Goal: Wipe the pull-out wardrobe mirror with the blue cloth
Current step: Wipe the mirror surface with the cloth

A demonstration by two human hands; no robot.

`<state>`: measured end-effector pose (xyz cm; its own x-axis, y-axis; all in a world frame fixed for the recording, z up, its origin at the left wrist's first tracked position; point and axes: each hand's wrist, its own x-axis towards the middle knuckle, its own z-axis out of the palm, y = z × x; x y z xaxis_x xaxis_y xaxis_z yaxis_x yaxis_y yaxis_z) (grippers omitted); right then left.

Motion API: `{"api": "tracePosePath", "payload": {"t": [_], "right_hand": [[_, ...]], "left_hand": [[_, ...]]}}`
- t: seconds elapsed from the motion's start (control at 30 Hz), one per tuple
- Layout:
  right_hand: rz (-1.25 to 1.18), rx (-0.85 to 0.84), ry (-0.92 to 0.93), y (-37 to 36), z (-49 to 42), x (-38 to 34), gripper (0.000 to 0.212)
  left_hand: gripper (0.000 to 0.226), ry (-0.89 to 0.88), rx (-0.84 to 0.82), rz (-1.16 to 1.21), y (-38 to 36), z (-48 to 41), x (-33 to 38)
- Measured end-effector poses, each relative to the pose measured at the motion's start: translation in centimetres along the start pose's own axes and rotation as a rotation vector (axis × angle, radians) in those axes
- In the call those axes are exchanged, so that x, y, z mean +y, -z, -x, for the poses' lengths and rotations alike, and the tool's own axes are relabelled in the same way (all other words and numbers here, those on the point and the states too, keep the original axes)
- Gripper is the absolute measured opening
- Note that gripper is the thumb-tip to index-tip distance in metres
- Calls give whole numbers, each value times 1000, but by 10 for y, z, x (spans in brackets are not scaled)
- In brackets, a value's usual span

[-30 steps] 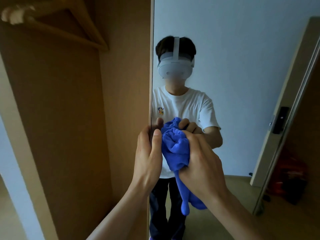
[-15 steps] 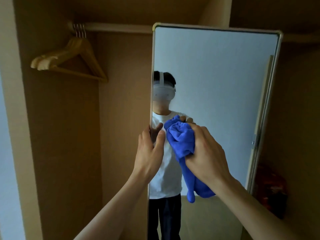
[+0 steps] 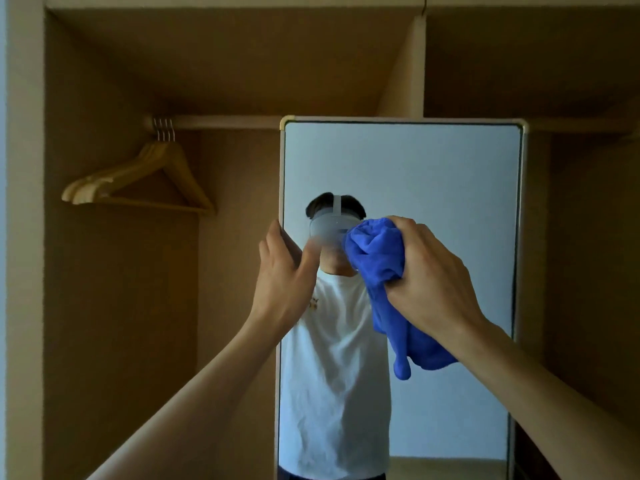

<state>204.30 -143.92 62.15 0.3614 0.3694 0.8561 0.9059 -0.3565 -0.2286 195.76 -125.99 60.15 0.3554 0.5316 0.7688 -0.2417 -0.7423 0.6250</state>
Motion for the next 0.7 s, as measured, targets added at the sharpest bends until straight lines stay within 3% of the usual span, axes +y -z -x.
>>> {"api": "tracePosePath", "payload": {"t": [0.1, 0.27, 0.7], "right_hand": [[4, 33, 56, 15, -23, 6, 37], [1, 88, 140, 38, -54, 21, 55], [97, 130, 178, 65, -106, 36, 48]], "left_hand": [[85, -34, 34, -23, -2, -27, 17], [75, -138, 124, -123, -3, -74, 38], [59, -393, 252, -562, -19, -124, 89]]}}
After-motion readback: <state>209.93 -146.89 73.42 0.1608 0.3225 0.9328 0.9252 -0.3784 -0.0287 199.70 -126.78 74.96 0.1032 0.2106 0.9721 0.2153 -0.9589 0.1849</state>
